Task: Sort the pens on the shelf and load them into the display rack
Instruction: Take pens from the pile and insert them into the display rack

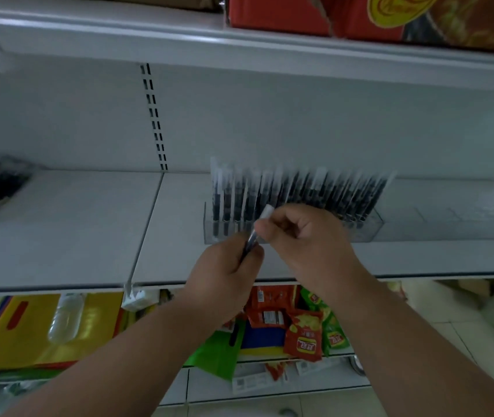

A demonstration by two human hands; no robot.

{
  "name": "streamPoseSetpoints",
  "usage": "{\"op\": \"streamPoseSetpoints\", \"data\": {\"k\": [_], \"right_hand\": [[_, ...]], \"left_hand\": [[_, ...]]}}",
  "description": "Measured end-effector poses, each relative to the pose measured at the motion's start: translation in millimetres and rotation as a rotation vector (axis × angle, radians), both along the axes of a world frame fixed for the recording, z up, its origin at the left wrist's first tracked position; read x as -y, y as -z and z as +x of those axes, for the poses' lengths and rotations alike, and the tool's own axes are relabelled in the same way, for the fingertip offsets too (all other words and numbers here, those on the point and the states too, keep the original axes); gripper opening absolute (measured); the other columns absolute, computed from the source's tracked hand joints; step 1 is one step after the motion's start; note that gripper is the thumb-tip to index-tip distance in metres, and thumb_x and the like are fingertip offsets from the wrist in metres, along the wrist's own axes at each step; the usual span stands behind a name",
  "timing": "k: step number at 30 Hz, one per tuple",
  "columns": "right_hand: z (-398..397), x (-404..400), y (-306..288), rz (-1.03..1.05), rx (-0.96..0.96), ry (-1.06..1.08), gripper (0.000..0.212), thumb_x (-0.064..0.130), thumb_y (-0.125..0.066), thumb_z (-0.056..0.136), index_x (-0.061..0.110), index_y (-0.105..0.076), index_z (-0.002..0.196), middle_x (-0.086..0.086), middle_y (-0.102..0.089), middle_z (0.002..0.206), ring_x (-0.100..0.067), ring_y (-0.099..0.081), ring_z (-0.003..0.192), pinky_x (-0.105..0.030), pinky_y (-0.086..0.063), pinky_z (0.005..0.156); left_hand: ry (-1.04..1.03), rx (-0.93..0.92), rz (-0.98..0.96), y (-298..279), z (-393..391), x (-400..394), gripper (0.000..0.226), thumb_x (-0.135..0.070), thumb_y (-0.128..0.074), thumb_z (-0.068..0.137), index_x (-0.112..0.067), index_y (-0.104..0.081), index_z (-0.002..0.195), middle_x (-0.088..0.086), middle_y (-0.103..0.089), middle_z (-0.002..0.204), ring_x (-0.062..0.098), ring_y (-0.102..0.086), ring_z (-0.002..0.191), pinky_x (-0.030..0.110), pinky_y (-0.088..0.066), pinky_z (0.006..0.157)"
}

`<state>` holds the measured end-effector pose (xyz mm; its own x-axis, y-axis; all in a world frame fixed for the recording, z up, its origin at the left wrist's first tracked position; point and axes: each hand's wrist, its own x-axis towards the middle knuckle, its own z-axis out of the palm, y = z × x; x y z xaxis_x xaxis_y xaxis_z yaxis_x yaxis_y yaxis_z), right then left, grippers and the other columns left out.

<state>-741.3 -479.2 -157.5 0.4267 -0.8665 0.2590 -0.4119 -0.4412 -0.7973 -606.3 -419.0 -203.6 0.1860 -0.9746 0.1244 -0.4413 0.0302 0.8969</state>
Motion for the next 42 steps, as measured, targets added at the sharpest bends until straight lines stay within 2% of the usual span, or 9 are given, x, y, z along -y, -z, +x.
{"op": "streamPoseSetpoints", "data": {"k": [6,8,11,14,18,24,36,39,42], "right_hand": [[-20,7,-6,0.034,0.216,0.14,0.019,0.023,-0.056,0.099,0.02,-0.062,0.081,-0.002,-0.056,0.058,-0.013,-0.053,0.053,-0.028,-0.044,0.053],[-28,17,-16,-0.032,0.288,0.21,0.019,0.018,-0.052,0.1,0.017,-0.06,0.083,-0.002,-0.06,0.061,-0.013,-0.057,0.052,-0.028,-0.047,0.051],[-33,33,-24,-0.252,0.181,0.232,0.015,0.018,-0.048,0.101,0.014,-0.057,0.089,-0.001,-0.065,0.079,-0.016,-0.062,0.062,-0.03,-0.05,0.06],[-30,44,-22,-0.356,0.064,0.162,0.01,0.021,-0.049,0.101,0.015,-0.057,0.098,0.003,-0.065,0.091,-0.011,-0.06,0.074,-0.027,-0.047,0.066],[-23,52,-19,-0.417,-0.039,0.119,0.014,0.025,-0.049,0.101,0.013,-0.057,0.103,0.001,-0.059,0.085,-0.014,-0.052,0.07,-0.028,-0.042,0.063],[-15,58,-4,-0.381,-0.257,0.071,0.02,0.027,-0.048,0.101,0.01,-0.056,0.096,-0.004,-0.059,0.079,-0.019,-0.055,0.069,-0.034,-0.047,0.06],[-12,39,20,-0.299,-0.222,0.303,0.019,0.033,-0.055,0.098,0.016,-0.06,0.103,0.006,-0.057,0.092,-0.009,-0.05,0.076,-0.028,-0.04,0.063],[-15,18,20,-0.383,-0.199,0.298,0.025,0.031,-0.06,0.095,0.013,-0.059,0.112,0.005,-0.052,0.101,-0.004,-0.044,0.079,-0.021,-0.033,0.067],[-13,-2,15,-0.473,-0.219,0.233,0.026,0.026,-0.061,0.095,0.01,-0.058,0.115,-0.003,-0.057,0.107,-0.006,-0.045,0.079,-0.023,-0.037,0.068]], "left_hand": [[-0.019,0.361,-0.105,3,-12,7,0.015,-0.035,-0.05,0.096,-0.025,-0.046,0.085,-0.011,-0.049,0.07,0.009,-0.047,0.062,0.024,-0.034,0.051],[-0.09,0.484,-0.175,7,-7,6,0.016,-0.038,-0.052,0.093,-0.025,-0.051,0.102,-0.016,-0.05,0.089,0.003,-0.045,0.077,0.017,-0.036,0.068],[-0.165,0.686,-0.308,13,3,14,0.035,-0.037,-0.049,0.091,-0.013,-0.058,0.116,0.0,-0.057,0.11,0.017,-0.048,0.103,0.031,-0.041,0.091],[-0.175,0.814,-0.3,15,4,21,0.044,-0.035,-0.048,0.089,-0.01,-0.06,0.123,0.007,-0.058,0.12,0.026,-0.05,0.114,0.04,-0.043,0.098],[-0.141,0.911,-0.276,25,3,25,0.047,-0.032,-0.048,0.087,-0.012,-0.059,0.128,0.006,-0.058,0.123,0.027,-0.048,0.117,0.043,-0.043,0.099],[-0.169,0.908,-0.319,28,5,27,0.044,-0.026,-0.053,0.083,-0.014,-0.063,0.124,0.004,-0.059,0.12,0.027,-0.05,0.114,0.038,-0.037,0.099],[-0.11,0.89,-0.231,21,9,27,0.047,-0.033,-0.05,0.082,-0.014,-0.063,0.124,0.003,-0.059,0.121,0.026,-0.049,0.112,0.04,-0.04,0.098],[-0.08,0.818,-0.239,16,12,24,0.05,-0.036,-0.046,0.084,-0.015,-0.062,0.126,0.004,-0.058,0.122,0.026,-0.048,0.115,0.042,-0.042,0.1],[-0.095,0.768,-0.264,15,13,11,0.047,-0.035,-0.045,0.086,-0.014,-0.062,0.124,0.006,-0.059,0.121,0.027,-0.049,0.115,0.04,-0.04,0.099]]}}
